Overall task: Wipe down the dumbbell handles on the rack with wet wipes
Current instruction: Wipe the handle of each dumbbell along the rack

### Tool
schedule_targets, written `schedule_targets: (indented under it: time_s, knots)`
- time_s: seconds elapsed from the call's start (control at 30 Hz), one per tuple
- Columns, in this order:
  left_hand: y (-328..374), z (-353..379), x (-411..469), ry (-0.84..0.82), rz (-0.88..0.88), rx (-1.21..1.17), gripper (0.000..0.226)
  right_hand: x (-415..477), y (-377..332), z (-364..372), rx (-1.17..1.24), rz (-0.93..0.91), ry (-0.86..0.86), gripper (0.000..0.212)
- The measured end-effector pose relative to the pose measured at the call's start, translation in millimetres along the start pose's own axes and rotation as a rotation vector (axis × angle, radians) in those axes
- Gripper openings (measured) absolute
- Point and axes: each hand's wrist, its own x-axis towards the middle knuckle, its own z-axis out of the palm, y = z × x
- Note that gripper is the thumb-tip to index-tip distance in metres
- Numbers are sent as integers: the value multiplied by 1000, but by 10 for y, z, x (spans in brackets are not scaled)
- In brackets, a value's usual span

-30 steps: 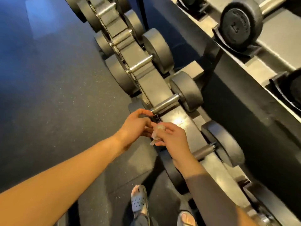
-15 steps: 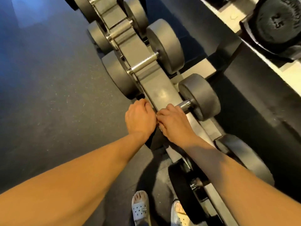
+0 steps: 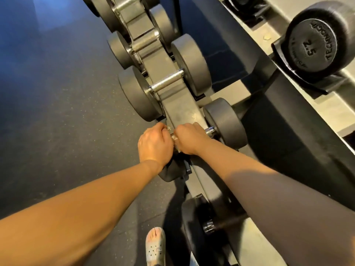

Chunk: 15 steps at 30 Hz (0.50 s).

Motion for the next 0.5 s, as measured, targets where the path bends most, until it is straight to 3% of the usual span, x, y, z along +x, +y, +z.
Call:
schedule_targets:
  time_s: [0.1, 0.2, 0.27, 0.4, 0.5]
  knots:
    - [9, -11, -14, 8, 12, 12, 29, 30, 52, -150, -221, 34, 25, 23]
    - [0, -4, -16, 19, 8, 9, 29, -28, 21, -112, -411, 41, 134, 22]
    - [-9, 2, -7, 12, 2, 6, 30, -108, -105, 63, -358, -4, 238, 18]
    - [-16, 3, 15, -1, -9, 8, 30, -243, -162, 423, 105, -59, 348, 14]
    - [-20, 9, 14, -1, 2, 18, 30, -331, 26, 539, 7, -153, 453, 16]
